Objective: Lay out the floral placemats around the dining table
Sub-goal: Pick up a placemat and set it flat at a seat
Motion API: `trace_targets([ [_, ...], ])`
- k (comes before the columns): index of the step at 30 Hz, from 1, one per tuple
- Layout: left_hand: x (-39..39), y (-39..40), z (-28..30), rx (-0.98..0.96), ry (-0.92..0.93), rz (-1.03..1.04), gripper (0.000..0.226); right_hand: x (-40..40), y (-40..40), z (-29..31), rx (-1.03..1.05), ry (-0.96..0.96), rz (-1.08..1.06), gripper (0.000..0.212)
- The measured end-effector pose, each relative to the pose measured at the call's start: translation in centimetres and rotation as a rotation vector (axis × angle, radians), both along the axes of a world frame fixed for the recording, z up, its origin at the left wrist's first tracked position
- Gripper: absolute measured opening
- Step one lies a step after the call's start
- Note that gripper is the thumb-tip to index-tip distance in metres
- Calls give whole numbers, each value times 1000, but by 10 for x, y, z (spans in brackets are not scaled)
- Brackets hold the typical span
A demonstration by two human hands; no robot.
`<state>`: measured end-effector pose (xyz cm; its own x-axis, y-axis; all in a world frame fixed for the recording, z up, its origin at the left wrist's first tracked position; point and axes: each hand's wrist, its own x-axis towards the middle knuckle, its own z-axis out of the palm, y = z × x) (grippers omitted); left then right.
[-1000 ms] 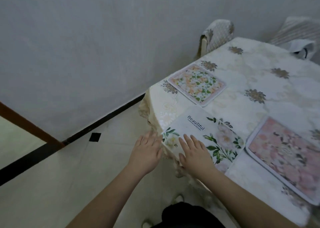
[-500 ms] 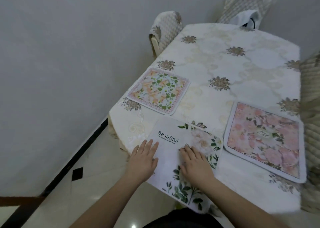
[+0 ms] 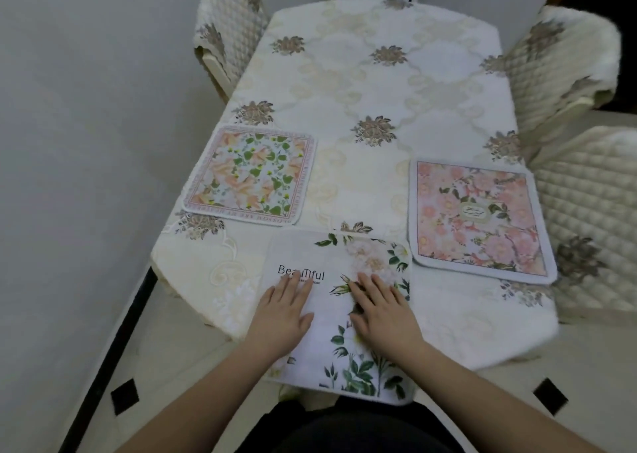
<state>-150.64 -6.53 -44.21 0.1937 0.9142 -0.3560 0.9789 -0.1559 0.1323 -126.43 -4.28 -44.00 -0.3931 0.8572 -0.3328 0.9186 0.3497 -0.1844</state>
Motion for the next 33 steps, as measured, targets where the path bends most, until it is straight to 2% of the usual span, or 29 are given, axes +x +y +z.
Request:
trace_targets([
  [4,-19,2,-6,41,-36,-134,71,-7,-12,-3,3,-38,-147,66],
  [9,-39,7,-8,-1,-55,-267,79,-23,-18,-7,-121,-75,-266,82],
  [16,-52,7,-16,56,-86,-275,81,-21,-31,2,-114,-19,-351,84],
  [24,-53,3,-15,58,-134,-85,99,3,-48,-3,-82,-76,-349,85],
  [28,-51,-7,-14,6,-153,89,95,3,-53,-5,-80,-83,-494,90],
  [33,-45,-12,-10,-44,-179,149,89,0,-50,1,-106,-86,-542,94],
])
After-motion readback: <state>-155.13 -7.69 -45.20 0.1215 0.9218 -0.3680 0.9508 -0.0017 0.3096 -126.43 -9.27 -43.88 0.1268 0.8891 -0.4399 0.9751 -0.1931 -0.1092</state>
